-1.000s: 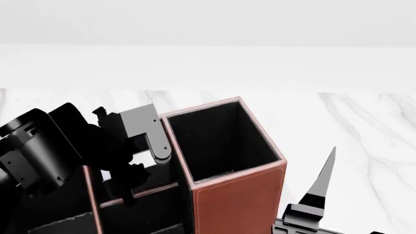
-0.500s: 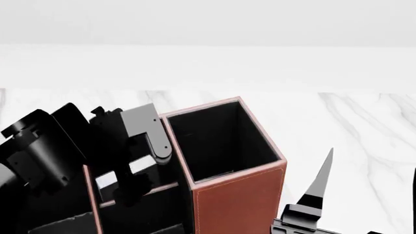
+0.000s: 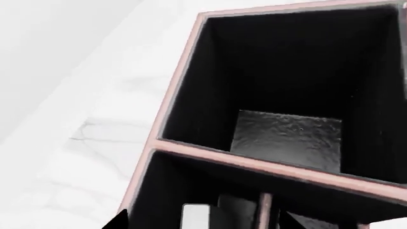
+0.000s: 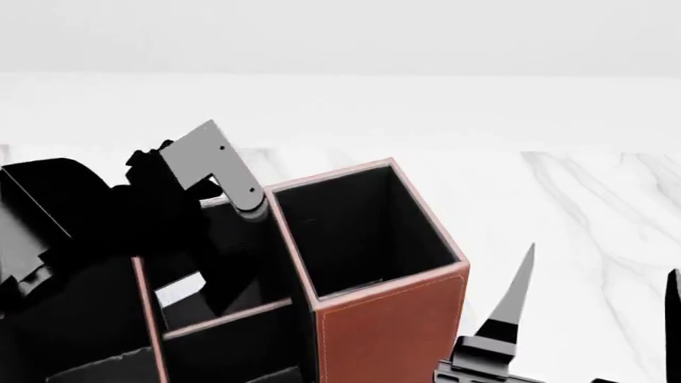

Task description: Pick up the book and place it in the front compartment of the caddy.

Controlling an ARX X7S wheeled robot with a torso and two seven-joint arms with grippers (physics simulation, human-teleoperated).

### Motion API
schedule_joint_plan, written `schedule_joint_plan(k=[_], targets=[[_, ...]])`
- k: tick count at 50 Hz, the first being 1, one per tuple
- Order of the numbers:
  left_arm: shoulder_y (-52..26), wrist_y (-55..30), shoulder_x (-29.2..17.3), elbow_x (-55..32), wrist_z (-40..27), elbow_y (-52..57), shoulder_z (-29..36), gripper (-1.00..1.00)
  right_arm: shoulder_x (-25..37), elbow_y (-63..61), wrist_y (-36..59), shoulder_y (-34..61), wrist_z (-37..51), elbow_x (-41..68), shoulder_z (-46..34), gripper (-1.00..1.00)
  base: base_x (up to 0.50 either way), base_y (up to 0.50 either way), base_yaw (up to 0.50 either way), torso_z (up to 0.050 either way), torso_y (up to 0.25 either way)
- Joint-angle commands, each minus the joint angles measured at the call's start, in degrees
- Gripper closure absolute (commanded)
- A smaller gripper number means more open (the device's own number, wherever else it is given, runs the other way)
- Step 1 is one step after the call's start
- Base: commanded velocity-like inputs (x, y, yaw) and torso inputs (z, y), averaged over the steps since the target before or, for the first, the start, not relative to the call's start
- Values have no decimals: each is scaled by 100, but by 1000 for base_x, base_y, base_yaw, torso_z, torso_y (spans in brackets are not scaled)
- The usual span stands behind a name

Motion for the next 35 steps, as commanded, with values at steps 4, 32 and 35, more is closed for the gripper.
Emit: schedule_joint_plan(k=[4,32,35], targets=[[460,-328,-1314,-1458,-2020,2464,-1578,-100,-4,31,-4,32,-11,-76,-150,-100,0,0,0,0,0],[3404,3236,-2474,22,-5426,5298,-2753,-100,-12,36,34,124,-4,-134,-354,-100,0,0,0,0,0],[3633,3271,-2663,207,-5748,5801,-2722,-100,-8,34,44,138,-6,-136,-371,-100,0,0,0,0,0]])
